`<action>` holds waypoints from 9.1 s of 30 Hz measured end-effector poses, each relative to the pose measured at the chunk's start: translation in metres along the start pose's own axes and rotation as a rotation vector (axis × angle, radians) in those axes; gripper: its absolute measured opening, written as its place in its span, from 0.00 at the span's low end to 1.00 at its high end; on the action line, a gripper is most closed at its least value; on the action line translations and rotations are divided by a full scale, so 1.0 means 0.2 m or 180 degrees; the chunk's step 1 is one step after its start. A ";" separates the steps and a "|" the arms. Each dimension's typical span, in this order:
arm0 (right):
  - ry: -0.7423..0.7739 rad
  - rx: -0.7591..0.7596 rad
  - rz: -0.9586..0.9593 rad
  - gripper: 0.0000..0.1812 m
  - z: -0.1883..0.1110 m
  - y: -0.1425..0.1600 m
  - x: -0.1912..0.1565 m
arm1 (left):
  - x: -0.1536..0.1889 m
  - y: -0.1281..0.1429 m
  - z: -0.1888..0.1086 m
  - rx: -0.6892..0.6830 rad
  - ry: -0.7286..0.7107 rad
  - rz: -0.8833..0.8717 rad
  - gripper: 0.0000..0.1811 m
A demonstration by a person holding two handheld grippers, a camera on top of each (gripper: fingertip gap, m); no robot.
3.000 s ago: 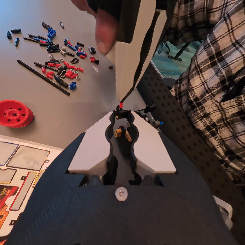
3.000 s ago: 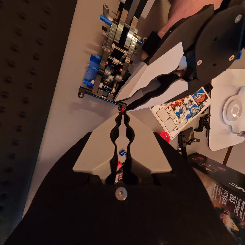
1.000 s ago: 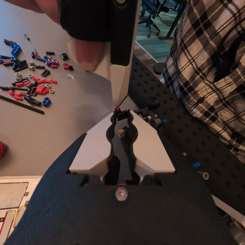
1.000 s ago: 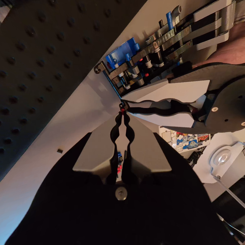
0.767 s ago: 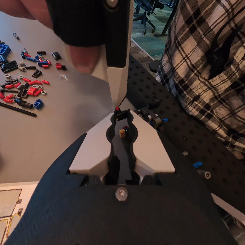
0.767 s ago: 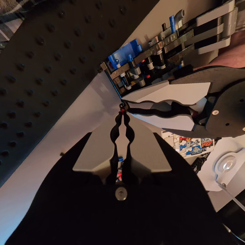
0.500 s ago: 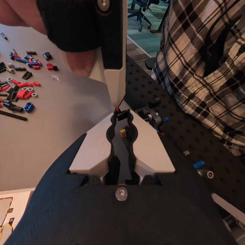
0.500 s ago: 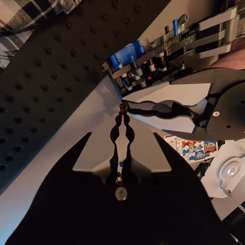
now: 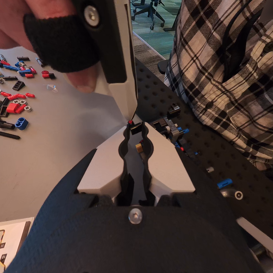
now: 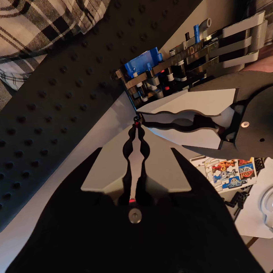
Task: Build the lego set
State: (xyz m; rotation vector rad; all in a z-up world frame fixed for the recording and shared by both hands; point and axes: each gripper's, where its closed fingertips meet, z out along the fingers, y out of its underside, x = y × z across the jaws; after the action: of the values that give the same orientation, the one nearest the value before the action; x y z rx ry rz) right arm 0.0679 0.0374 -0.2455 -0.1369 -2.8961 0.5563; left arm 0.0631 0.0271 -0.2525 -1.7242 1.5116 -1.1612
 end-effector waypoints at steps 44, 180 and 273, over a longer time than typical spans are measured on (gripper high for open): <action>0.1250 -0.0581 0.2223 0.07 -0.22 0.65 -0.05 | -0.26 0.02 -0.24 0.0038 -0.1068 -0.0201 0.09; 0.2497 0.1872 0.1013 0.01 -0.55 -0.30 0.16 | 0.14 -0.57 -0.29 0.1028 -0.2329 0.0895 0.01; 0.1438 0.1034 0.1421 0.01 0.17 -0.39 0.23 | 0.31 0.19 -0.22 -0.0768 -0.4469 -0.0530 0.11</action>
State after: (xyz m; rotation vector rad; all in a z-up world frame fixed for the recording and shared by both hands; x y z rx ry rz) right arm 0.0114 -0.0415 -0.2387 -0.7627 -2.3014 0.9199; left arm 0.0059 -0.0361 -0.2494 -2.0530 0.5946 0.3142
